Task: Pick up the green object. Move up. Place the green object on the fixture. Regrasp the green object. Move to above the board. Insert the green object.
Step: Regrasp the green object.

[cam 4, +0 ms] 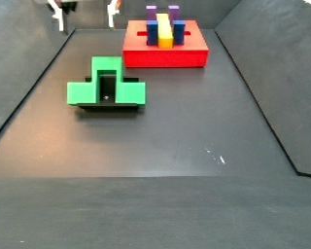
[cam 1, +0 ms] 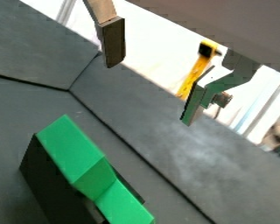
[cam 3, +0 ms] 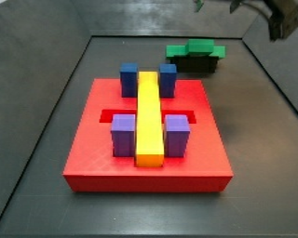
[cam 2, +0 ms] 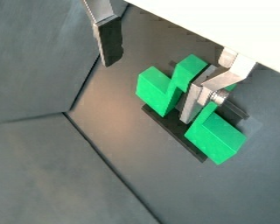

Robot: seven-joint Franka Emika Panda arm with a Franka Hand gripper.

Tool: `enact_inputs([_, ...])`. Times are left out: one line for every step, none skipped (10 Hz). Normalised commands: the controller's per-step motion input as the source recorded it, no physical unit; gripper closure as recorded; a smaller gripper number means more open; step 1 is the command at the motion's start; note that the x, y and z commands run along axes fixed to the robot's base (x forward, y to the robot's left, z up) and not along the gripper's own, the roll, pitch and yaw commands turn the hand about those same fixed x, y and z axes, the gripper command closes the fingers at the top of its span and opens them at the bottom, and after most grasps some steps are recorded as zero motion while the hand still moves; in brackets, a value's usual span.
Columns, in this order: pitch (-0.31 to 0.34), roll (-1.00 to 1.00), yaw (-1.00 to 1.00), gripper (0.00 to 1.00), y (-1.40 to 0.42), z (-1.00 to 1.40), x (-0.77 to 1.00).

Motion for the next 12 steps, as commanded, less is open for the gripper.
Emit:
enact_inputs([0.0,0.18,-0.35,0.0,-0.35,-0.26,-0.02])
enact_inputs([-0.189,-0.03,-0.31,0.0,-0.15,-0.4,-0.07])
enact_inputs([-0.074,-0.03,-0.23,0.0,-0.03,-0.28,0.0])
enact_inputs([0.0,0.0,-0.16,0.0,0.0,-0.3,-0.04])
enact_inputs([0.0,-0.23,-0.2,0.0,0.01,-0.47,-0.2])
enact_inputs([0.094,-0.7,-0.25,0.0,0.15,-0.48,-0.28])
enact_inputs([0.0,-0.75,-0.27,0.0,0.13,-0.39,-0.31])
enact_inputs([-0.066,-0.43,-0.13,0.0,0.07,0.06,-0.02])
enact_inputs([-0.031,-0.25,-0.01,0.0,0.01,0.08,0.0])
enact_inputs([-0.183,-0.19,0.0,0.0,0.0,-0.13,0.0])
enact_inputs([-0.134,0.0,0.0,0.0,-0.02,-0.31,0.03])
enact_inputs([-0.017,0.14,0.0,0.0,-0.06,-0.28,0.0])
